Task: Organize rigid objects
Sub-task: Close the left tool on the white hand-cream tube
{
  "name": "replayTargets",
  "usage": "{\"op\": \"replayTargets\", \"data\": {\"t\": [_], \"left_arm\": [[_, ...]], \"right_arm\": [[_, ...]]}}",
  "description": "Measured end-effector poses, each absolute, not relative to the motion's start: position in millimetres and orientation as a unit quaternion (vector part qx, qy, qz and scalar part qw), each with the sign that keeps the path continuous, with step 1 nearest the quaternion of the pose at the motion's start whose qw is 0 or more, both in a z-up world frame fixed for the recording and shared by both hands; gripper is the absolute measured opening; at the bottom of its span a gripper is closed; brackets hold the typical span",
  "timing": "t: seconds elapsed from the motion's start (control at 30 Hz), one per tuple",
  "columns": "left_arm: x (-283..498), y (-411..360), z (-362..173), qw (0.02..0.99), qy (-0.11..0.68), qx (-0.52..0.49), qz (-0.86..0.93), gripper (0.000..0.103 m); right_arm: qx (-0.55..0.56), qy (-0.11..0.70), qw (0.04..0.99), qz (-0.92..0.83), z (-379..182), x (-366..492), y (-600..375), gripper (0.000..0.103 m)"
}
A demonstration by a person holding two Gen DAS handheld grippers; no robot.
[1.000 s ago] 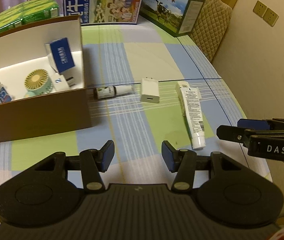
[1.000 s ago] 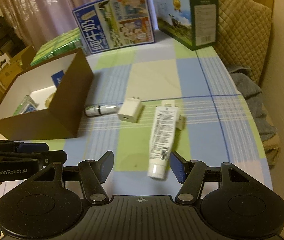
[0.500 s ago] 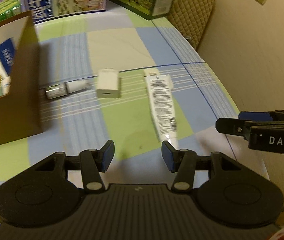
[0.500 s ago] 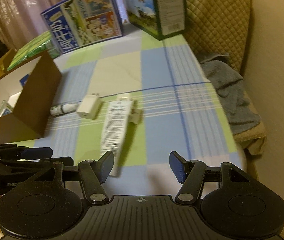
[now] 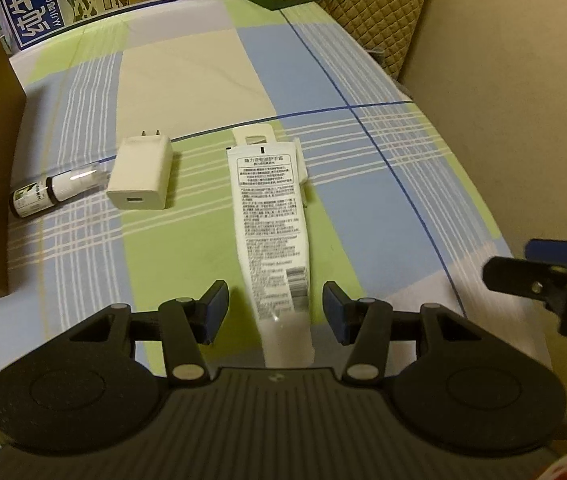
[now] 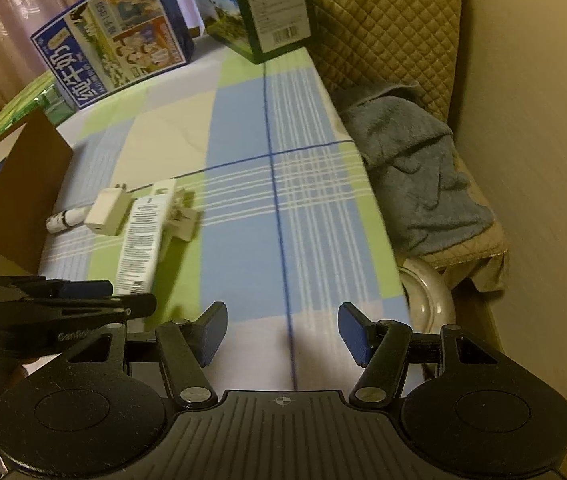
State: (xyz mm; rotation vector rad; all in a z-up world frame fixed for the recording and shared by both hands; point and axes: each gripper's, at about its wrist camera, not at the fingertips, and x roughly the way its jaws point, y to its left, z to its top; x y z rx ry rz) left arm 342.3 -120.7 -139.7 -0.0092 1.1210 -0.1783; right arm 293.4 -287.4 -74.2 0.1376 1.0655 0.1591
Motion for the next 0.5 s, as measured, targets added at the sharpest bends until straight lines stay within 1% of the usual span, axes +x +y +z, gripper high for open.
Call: {"op": "replayTargets", "data": {"t": [0.2, 0.4, 0.43, 0.5], "left_arm": [[356, -129, -148, 0.842, 0.535, 0.003, -0.067, 0.047], [362, -130, -150, 0.843, 0.535, 0.005, -0.060, 0.039], [362, -131, -150, 0.843, 0.535, 0.006, -0.059, 0.037], [362, -130, -150, 0.843, 0.535, 0.006, -0.060, 0.036]], "right_arm": [[0.068, 0.514, 0.852, 0.074, -79, 298, -301, 0.059], [0.068, 0.517, 0.850, 0.074, -82, 302, -305, 0.059], [0.068, 0.517, 0.850, 0.075, -82, 302, -305, 0.059], [0.068, 0.517, 0.850, 0.076, -83, 303, -305, 0.059]]}}
